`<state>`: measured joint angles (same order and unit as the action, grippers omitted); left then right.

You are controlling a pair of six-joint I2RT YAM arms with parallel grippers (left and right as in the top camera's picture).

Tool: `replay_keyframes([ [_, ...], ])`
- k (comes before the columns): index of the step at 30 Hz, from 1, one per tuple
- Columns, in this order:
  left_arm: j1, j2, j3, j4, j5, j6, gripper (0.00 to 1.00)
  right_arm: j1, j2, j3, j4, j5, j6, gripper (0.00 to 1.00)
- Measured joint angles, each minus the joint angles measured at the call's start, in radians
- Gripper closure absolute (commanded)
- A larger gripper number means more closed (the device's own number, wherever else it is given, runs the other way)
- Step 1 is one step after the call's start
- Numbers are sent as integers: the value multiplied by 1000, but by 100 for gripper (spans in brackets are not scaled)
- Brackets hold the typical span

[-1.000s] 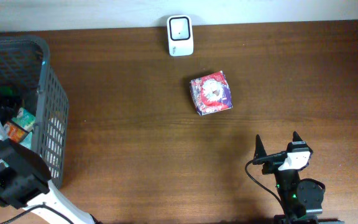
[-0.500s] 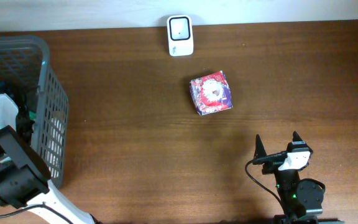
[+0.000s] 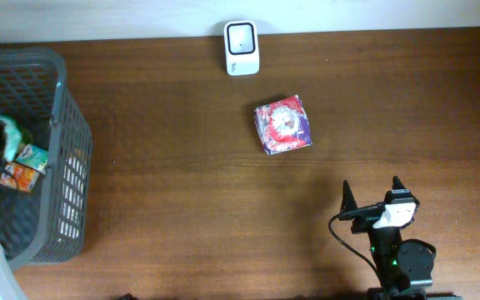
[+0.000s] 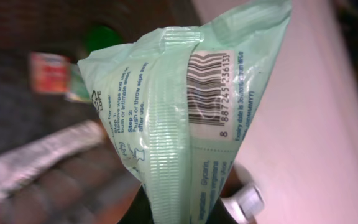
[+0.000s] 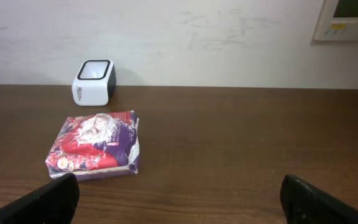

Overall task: Scan the item barcode
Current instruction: 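Reach the left gripper into the basket and grasp the green tissue pack, then move the green pack past the scanner and set it beside the red pack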

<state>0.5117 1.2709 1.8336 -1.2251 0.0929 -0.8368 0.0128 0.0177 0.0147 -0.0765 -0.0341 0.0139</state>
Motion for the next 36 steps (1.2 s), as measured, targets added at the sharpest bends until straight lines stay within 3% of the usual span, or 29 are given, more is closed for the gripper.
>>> replay_keyframes([
  [2, -113, -11, 3, 39, 55, 31, 100, 0, 0, 0, 0, 0, 0, 2],
  [5, -510, 87, 3, 150, 83, 246, 100, 0, -1, 0, 0, 0, 0, 1],
  [7, -737, 228, 4, 157, 76, 326, 100, 0, -1, 0, 0, 0, -1, 1],
  [13, -1006, 649, 3, 227, -109, 372, 99, 0, -1, 0, 0, 0, 1, 2],
  [14, -1022, 695, 3, 247, -119, 373, 100, 0, -2, 0, 0, 0, 0, 1],
  [18, -1056, 922, 3, 357, -134, 345, 86, 0, -1, 0, 0, 0, 1, 1],
  [20, -1054, 997, 3, 389, -135, 294, 85, 0, -1, 0, 0, 0, 1, 1],
  [25, -1060, 1022, 3, 418, -135, 221, 81, 0, -1, 0, 0, 0, 0, 2],
  [29, -1079, 1028, 3, 465, -65, 373, 73, 0, -1, 0, 0, 0, 0, 2],
  [30, -1079, 1028, 4, 463, -47, 411, 69, 0, -1, 0, 0, 0, 0, 2],
  [31, -1079, 1030, 10, 454, -35, 433, 56, 0, -1, 0, 0, 0, 0, 1],
  [32, -1079, 1030, 19, 444, -28, 452, 35, 0, -1, 0, 0, 0, 0, 1],
  [36, -1079, 1044, 200, 278, -12, 478, 32, 0, -1, 0, 0, 0, -1, 1],
])
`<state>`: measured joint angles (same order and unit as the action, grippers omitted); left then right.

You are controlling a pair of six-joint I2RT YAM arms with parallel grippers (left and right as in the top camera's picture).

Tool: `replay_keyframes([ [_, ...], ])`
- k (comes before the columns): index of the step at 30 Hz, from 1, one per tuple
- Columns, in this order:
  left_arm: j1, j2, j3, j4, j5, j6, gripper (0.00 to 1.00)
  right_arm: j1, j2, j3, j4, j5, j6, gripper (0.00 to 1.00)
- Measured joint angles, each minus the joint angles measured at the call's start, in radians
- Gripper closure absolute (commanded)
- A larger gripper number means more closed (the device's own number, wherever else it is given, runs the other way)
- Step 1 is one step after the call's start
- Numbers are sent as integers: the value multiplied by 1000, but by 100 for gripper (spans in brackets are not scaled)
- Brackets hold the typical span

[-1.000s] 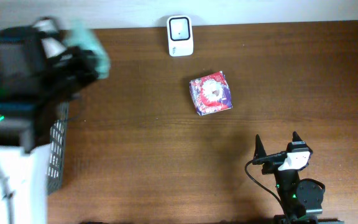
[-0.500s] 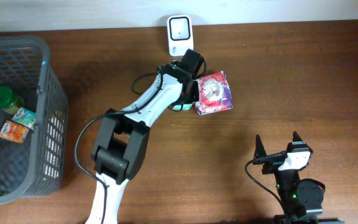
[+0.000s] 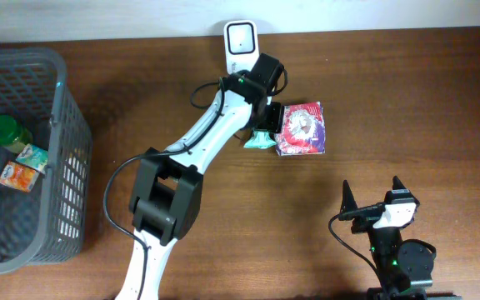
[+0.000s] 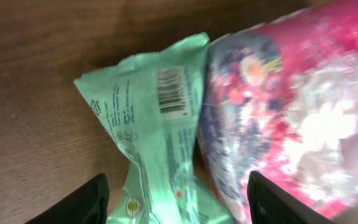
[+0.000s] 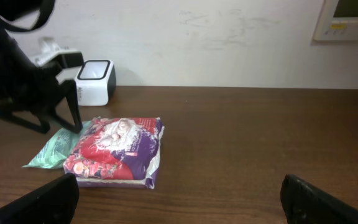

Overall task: Scan the item barcode
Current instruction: 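Move the green pack past the scanner and set it beside the red pack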

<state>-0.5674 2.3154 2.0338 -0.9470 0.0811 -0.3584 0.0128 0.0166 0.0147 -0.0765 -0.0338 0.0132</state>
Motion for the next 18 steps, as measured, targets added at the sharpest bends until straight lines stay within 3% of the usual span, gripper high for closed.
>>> replay_keyframes([
  [3, 1, 8, 205, -181, 3, 0, 33, 0, 0, 0, 0, 0, 2, 1],
  [6, 34, 16, 575, -491, 9, 0, 29, 0, 0, 0, 1, 0, 1, 2],
  [7, 62, -3, 709, -565, -2, 1, 1, 0, 0, 0, 0, 0, 1, 1],
  [9, 137, -66, 909, -721, -60, 8, 1, 0, 1, 0, 0, 0, 1, 2],
  [15, 455, -356, 982, -739, -130, 89, 1, 0, 0, 0, 0, 0, 1, 2],
  [18, 578, -504, 821, -743, -143, 161, 1, 0, 0, 0, 0, 0, 1, 2],
])
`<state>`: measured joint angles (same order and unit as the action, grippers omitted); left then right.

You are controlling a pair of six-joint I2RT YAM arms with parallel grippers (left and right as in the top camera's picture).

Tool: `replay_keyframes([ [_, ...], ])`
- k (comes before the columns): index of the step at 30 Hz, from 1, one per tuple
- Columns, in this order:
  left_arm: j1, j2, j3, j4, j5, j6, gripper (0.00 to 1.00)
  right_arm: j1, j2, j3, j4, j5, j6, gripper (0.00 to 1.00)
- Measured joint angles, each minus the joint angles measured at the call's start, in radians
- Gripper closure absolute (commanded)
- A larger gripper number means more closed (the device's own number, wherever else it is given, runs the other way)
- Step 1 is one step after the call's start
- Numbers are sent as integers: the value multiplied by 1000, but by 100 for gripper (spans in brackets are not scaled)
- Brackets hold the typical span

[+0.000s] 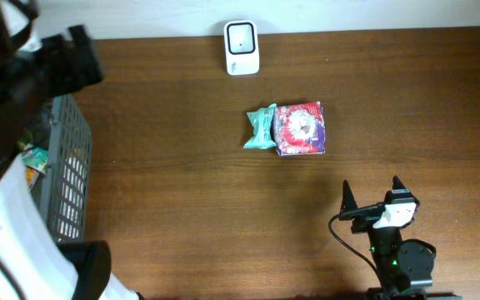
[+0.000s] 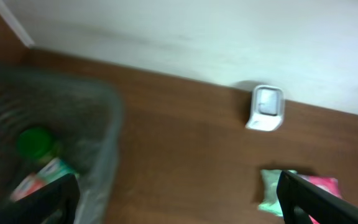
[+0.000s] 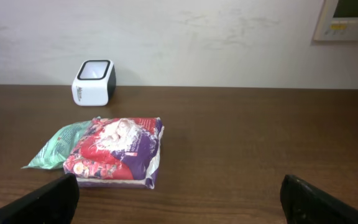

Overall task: Scan the item barcode
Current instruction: 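Move the green pack past the scanner and set it beside the red pack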

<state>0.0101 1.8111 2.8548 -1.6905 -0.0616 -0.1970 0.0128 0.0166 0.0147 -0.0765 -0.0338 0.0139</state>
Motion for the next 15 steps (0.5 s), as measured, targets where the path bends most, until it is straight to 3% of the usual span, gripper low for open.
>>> replay_keyframes([
  [2, 114, -100, -192, 1, -43, -5, 1, 0, 1, 0, 0, 0, 1, 2],
  [5, 344, -106, -398, 47, -53, -74, 1, 0, 1, 0, 0, 0, 0, 1],
  [8, 590, -101, -673, 228, 74, -48, 0, 0, 1, 0, 0, 0, 0, 1],
  [15, 670, -96, -1286, 628, 140, 76, 7, 0, 0, 0, 0, 0, 0, 1],
])
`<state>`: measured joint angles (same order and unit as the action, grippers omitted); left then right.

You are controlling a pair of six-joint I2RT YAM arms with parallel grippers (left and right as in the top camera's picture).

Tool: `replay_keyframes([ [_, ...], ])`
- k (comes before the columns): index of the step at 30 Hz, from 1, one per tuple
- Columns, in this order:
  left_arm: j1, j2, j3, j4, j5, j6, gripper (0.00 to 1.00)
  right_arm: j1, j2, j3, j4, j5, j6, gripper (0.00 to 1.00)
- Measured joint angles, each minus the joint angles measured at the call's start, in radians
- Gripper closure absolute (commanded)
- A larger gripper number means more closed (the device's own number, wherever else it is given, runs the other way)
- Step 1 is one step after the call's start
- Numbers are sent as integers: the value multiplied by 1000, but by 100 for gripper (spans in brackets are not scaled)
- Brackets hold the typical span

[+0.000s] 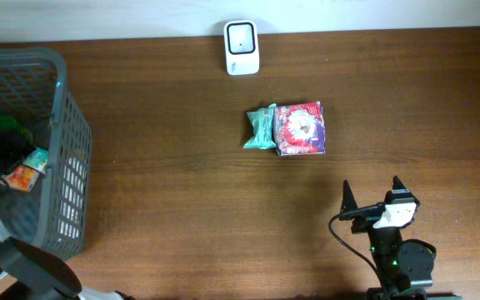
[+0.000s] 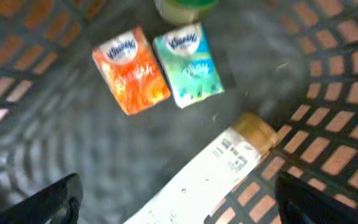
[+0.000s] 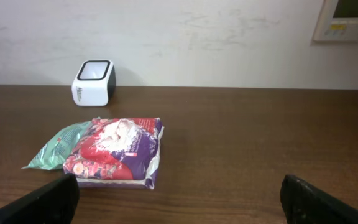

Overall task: Scan the item barcode
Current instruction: 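Move the green pack past the scanner and set it beside the red pack, then grasp the white tube in the basket with the left gripper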

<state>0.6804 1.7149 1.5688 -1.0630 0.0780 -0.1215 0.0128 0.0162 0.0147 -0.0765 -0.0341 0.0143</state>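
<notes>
The white scanner stands at the table's far edge. A green pack lies against a red and purple pack mid-table; both also show as the green pack and red pack. My left gripper is open inside the grey basket. Beneath it lie an orange pack, a teal pack and a long white packet. A green cap shows at the top edge. My right gripper rests open at the near edge, holding nothing.
The basket's mesh walls close in around the left gripper. The left arm runs along the left edge of the overhead view. A wall stands behind the scanner.
The left wrist camera was high, looking over the basket, scanner and packs. Now the left gripper is down inside the basket, close over its items. The packs and right arm have not moved.
First the green pack filled the left wrist view over the basket, and the red pack lay alone on the table. Then the left gripper stood open over the green pack, laid beside the red pack, which had shifted right. It then moved away and is now inside the basket.
</notes>
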Motion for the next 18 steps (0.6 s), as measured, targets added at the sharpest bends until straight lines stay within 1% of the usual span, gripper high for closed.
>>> replay_keyframes([
  [2, 0, 0, -52, 54, 0, 13, 8, 0, 0, 0, 0, 0, 0, 2],
  [4, 0, 48, -71, 58, -10, 29, 8, 0, 0, 0, 0, 0, -1, 2],
  [6, 0, 124, -73, 58, 24, 100, 10, 0, 0, 0, 0, 0, 0, 1],
  [7, 0, 159, -75, 57, 55, 143, 22, 0, 0, 0, 0, 0, 0, 1],
  [8, 0, 187, -80, 57, 100, 195, 21, 0, 0, 0, 0, 0, 0, 1],
  [10, 0, 189, -82, 54, 159, 256, 18, 0, 0, 0, 0, 0, -1, 1],
  [11, 0, 189, -84, 54, 177, 276, 13, 0, 0, 0, 0, 0, 0, 1],
  [12, 0, 189, -87, 54, 182, 287, 11, 0, 0, 0, 0, 0, 0, 2],
  [13, 0, 189, -100, 54, 188, 314, 10, 0, 0, 0, 0, 0, 0, 2],
  [15, 0, 189, -147, 46, 195, 361, 11, 0, 0, 0, 0, 0, 0, 2],
  [17, 0, 189, -172, 26, 200, 409, 15, 0, 0, 0, 0, 0, 0, 2],
  [18, 0, 189, -172, 19, 203, 422, 22, 0, 0, 0, 0, 0, 0, 1],
])
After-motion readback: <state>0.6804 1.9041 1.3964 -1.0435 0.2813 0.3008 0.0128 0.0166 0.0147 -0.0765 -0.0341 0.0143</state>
